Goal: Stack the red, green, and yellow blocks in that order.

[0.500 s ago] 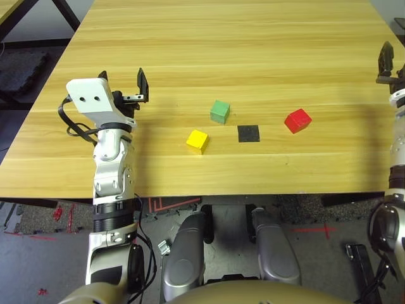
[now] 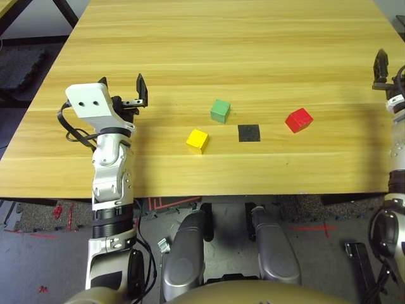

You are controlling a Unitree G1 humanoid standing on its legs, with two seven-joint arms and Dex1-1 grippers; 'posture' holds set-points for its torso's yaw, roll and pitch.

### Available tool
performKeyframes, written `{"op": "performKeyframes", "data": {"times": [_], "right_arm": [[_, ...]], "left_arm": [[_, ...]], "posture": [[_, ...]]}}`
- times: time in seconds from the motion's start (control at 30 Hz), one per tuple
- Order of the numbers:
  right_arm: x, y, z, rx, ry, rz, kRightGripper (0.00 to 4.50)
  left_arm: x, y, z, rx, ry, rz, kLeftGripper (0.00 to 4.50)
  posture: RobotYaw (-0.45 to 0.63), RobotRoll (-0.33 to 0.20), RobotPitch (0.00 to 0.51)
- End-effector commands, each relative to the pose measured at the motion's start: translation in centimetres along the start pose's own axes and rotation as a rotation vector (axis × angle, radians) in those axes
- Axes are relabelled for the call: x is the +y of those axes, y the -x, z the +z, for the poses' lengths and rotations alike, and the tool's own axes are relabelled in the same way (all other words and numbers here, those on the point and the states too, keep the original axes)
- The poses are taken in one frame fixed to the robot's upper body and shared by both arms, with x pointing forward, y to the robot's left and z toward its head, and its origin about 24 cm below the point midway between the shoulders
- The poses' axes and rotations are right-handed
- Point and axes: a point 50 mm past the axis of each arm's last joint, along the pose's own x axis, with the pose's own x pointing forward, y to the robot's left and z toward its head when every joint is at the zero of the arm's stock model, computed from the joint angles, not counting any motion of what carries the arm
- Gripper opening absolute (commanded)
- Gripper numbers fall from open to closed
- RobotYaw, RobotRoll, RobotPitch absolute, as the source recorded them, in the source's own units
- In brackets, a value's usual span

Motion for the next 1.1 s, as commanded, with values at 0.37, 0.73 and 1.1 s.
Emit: {"op": "performKeyframes", "data": {"times": [0.37,0.73,1.1], "right_arm": [[6.1,1.5,3.1,0.384,-0.132,0.618,4.50],[9.9,4.5,3.7,0.514,-0.078,0.896,4.50],[9.2,6.2,1.8,0.505,0.067,0.853,4.50]], "left_arm": [[-1.7,-1.0,1.2,0.112,0.148,-0.911,4.46],[-3.2,-0.7,-0.1,0.172,0.136,-1.173,4.46],[-3.4,-0.9,0.5,0.159,0.110,-1.298,4.46]], "posture": [[0.17,-0.028,0.295],[0.14,-0.033,0.289],[0.13,-0.020,0.288]]}}
